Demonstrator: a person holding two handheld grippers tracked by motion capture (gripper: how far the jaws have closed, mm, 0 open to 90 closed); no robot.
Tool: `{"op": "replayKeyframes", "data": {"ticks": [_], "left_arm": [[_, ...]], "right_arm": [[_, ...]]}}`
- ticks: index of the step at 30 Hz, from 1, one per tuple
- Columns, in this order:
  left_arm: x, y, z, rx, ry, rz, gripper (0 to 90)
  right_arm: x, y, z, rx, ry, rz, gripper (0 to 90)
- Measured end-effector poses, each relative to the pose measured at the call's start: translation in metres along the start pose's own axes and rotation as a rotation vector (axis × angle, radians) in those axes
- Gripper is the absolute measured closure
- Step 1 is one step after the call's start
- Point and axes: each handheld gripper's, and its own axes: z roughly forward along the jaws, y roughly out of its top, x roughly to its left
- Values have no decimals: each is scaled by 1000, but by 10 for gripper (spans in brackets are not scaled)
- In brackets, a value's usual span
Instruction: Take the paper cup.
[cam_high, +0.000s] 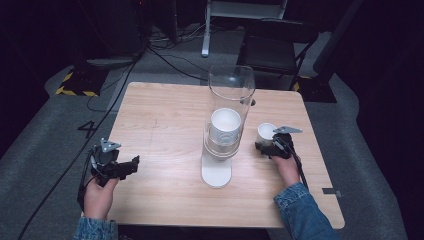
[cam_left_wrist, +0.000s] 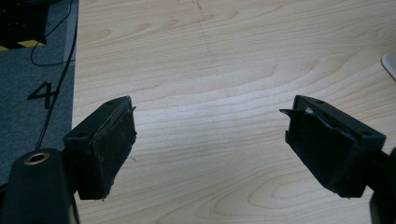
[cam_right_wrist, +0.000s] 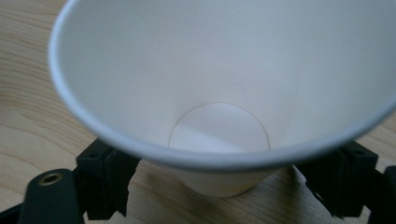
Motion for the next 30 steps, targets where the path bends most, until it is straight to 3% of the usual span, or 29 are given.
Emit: {"op": "replayKeyframes", "data": {"ticks": [11,18,24,30], "left_arm": [[-5,8,7,-4,-21,13,158],[-6,10,9,-3,-28,19,159],[-9,13,12,3,-43,30,161],[-12,17,14,6,-56,39,160]], "right_arm": [[6,8,-33,-20,-2,-38,144],[5,13,-66,-126,2,-30,144],[2,18,-92,-157,19,-30,144],[8,23,-121,-201,43,-68,146]]}}
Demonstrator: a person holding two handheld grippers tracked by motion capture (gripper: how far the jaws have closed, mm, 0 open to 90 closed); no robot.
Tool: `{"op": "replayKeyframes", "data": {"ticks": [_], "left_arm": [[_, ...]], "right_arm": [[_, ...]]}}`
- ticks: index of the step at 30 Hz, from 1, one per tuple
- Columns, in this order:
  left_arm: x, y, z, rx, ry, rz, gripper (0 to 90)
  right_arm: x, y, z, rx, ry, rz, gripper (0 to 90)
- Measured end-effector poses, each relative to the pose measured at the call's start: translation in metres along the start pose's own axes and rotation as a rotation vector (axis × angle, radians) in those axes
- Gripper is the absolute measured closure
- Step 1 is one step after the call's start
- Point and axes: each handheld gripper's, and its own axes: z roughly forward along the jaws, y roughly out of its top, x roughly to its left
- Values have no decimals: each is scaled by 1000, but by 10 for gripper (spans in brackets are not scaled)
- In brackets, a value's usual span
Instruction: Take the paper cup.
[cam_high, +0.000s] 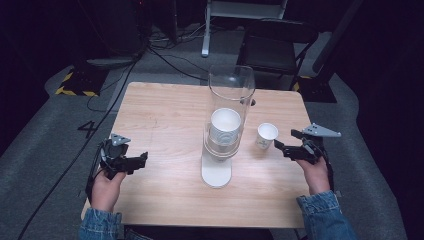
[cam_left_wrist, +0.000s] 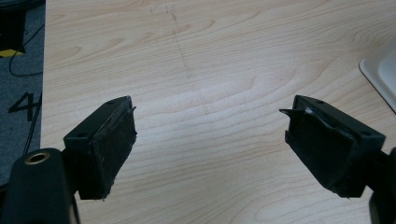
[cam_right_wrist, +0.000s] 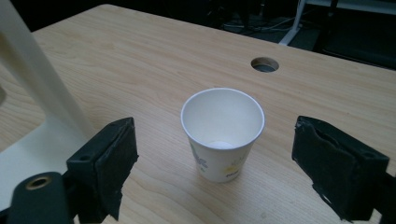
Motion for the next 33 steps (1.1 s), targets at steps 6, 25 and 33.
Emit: {"op": "replayKeyframes", "data": {"ticks": [6,25,33], "left_arm": [[0,1,2,2,-4,8,160],[0,1,1,9,-21,14,160],[-1,2,1,5,-45,27,160]], "right_arm": [[1,1,-15,-1,7,-18,153],[6,-3,-55,64,126,-62,152],[12,-11,-66,67,138,-98,151]]}}
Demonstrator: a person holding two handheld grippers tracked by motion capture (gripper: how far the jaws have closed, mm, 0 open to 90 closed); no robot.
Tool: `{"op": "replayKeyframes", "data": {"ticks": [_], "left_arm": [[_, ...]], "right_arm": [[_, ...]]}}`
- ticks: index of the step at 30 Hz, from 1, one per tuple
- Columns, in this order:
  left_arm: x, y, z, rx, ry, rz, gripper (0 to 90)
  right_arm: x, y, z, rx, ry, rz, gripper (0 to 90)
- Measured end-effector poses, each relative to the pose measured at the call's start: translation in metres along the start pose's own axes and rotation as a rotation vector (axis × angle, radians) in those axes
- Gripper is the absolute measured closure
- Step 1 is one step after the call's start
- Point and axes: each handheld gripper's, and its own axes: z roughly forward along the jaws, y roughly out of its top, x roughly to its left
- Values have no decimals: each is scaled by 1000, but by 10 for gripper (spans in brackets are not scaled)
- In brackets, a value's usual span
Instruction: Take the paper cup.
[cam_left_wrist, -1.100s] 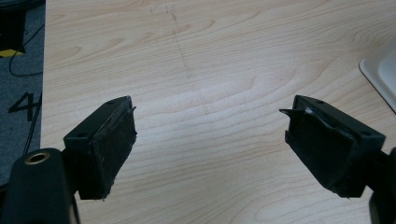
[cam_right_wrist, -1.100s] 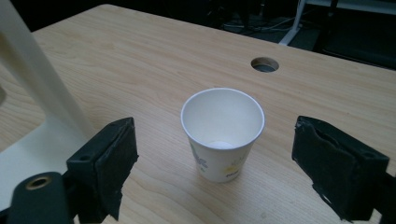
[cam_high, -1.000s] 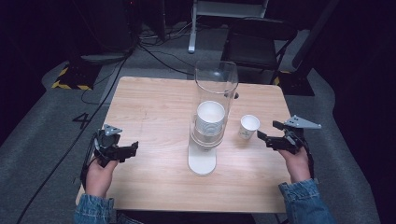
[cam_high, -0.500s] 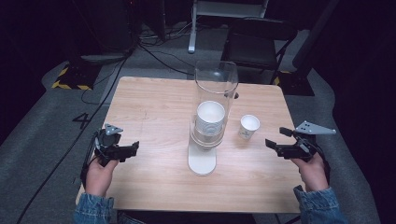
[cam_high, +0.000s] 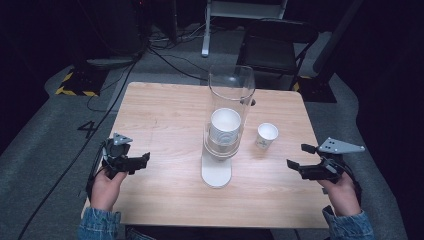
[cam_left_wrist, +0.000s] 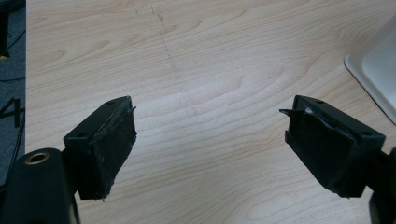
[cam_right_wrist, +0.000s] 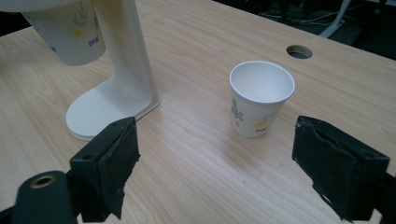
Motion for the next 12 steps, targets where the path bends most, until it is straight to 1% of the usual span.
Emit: {"op": "replayKeyframes", "data": {"ticks": [6,8,12], "left_arm": [[-1,0,0,4,-3,8,160],[-2,0,1,5,-3,8,160],[-1,0,1,5,-1,14,160]], "right_arm": [[-11,-11,4,17,3,62,150],[-13,-12,5,17,3,69,150],[-15,-13,7,13,2,64,150]]}}
